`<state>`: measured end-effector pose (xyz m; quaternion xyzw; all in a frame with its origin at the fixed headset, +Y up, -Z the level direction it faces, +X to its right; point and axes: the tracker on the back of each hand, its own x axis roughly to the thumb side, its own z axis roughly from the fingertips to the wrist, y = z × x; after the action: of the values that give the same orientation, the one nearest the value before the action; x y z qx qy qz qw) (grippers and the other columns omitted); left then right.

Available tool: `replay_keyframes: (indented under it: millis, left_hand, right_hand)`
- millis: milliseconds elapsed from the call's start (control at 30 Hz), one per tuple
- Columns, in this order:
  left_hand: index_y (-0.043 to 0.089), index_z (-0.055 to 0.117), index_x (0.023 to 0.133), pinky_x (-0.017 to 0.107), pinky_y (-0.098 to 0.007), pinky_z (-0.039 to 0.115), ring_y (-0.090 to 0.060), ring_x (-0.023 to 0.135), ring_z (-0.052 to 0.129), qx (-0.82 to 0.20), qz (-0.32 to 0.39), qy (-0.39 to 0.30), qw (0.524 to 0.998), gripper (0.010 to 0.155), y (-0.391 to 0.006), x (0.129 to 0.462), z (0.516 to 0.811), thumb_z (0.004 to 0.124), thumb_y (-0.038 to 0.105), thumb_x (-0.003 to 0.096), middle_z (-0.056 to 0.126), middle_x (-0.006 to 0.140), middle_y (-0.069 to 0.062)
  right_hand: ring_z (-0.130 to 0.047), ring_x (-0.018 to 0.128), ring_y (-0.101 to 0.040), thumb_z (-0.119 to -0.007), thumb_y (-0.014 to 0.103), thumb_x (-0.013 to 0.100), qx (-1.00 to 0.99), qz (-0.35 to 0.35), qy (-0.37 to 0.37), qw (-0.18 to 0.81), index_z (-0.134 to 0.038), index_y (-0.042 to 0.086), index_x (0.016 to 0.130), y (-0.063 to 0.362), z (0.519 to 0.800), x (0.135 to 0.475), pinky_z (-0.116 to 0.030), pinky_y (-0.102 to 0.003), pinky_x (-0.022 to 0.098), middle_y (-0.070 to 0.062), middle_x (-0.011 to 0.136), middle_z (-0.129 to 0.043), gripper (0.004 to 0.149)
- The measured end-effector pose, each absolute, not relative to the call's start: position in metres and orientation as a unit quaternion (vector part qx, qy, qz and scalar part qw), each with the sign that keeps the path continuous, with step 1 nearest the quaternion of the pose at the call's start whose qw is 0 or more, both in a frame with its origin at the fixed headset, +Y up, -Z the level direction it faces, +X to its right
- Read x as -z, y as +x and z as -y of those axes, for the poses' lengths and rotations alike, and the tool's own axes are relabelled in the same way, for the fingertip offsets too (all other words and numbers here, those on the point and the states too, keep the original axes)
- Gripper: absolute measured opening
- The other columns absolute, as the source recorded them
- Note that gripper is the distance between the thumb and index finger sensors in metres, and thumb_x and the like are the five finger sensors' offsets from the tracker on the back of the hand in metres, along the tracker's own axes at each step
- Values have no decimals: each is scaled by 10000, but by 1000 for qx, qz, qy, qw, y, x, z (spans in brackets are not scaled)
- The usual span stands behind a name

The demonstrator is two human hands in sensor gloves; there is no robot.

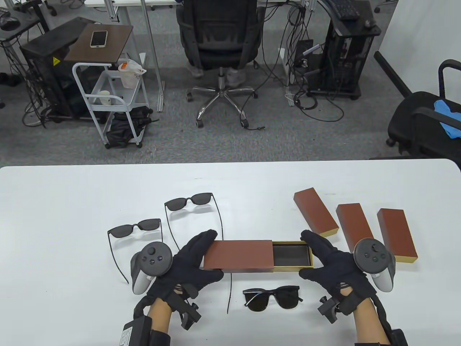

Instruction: Slide to open storage boxes and store sunglasses

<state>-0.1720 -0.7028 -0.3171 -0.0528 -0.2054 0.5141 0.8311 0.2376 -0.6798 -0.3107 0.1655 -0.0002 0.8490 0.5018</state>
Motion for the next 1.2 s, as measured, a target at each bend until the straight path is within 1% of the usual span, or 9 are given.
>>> replay_keyframes:
  millis: [67, 167, 267, 467, 633, 800, 967, 1133, 1200]
  left_hand:
    - [358, 490, 1127, 686, -635, 616, -376, 1068, 588, -546, 195, -59, 813, 916, -173, 317, 705, 950, 547, 358, 499, 1193, -57]
    - [370, 459, 1136, 674, -611, 640, -371, 1054, 609, -609, 147, -63, 777, 839, -172, 316, 711, 821, 630, 425, 488, 1194, -75]
    - [350, 412, 1142, 659, -602, 651, -373, 1030, 632, -668, 91, -82, 734, 838, -170, 314, 716, 812, 599, 448, 474, 1188, -99]
    - [287, 369, 1143, 619, -554, 712, -357, 962, 728, -706, 24, -96, 701, 868, -172, 311, 720, 789, 616, 459, 544, 1152, -124]
    - [243, 300, 1144, 575, -520, 750, -339, 873, 819, -733, 18, -175, 657, 897, -170, 311, 730, 738, 661, 482, 640, 1096, -136]
    - [239, 240, 1142, 525, -479, 777, -289, 778, 883, -752, 39, -208, 624, 852, -164, 312, 735, 653, 647, 519, 724, 1027, -102]
    - [215, 244, 1140, 461, -438, 797, -261, 677, 911, -763, 37, -202, 613, 798, -164, 311, 735, 593, 608, 539, 763, 954, -97]
    - [193, 313, 1138, 401, -422, 812, -263, 600, 929, -766, 14, -152, 624, 775, -166, 309, 731, 582, 599, 535, 806, 892, -110]
    - [190, 335, 1136, 385, -419, 813, -260, 575, 934, -766, 3, -130, 630, 771, -169, 308, 731, 580, 601, 532, 819, 872, -112]
  right_hand:
    - [-684, 910, -386, -1003, 288, 253, -846, 3, 169, 505, -559, 292, 944, 236, 678, 310, -640, -518, 673, -77, 1044, -588, 822]
    - [-690, 906, -387, -1002, 295, 254, -844, 8, 177, 506, -560, 292, 944, 232, 675, 309, -645, -516, 670, -79, 1043, -591, 820]
    - [-692, 905, -388, -1000, 298, 254, -843, 13, 183, 505, -559, 289, 945, 227, 672, 307, -651, -514, 667, -82, 1043, -591, 819]
    - [-698, 898, -392, -998, 299, 255, -841, 27, 181, 509, -560, 282, 944, 223, 669, 305, -659, -513, 660, -87, 1040, -593, 817]
    - [-699, 895, -394, -995, 306, 256, -841, 32, 170, 513, -558, 277, 945, 223, 671, 305, -660, -514, 657, -93, 1039, -592, 817]
    - [-686, 902, -393, -988, 307, 262, -841, 28, 166, 515, -548, 276, 949, 222, 673, 305, -649, -514, 662, -94, 1043, -582, 817]
    - [-676, 908, -387, -983, 312, 265, -840, 27, 163, 516, -538, 284, 951, 221, 675, 305, -638, -510, 668, -92, 1046, -573, 818]
    - [-660, 912, -391, -987, 341, 263, -839, 31, 161, 519, -482, 267, 966, 218, 677, 305, -618, -521, 671, -121, 1044, -540, 868]
    - [-616, 926, -411, -984, 365, 262, -863, 30, 147, 482, -436, 259, 975, 218, 679, 304, -585, -536, 683, -132, 1054, -495, 905]
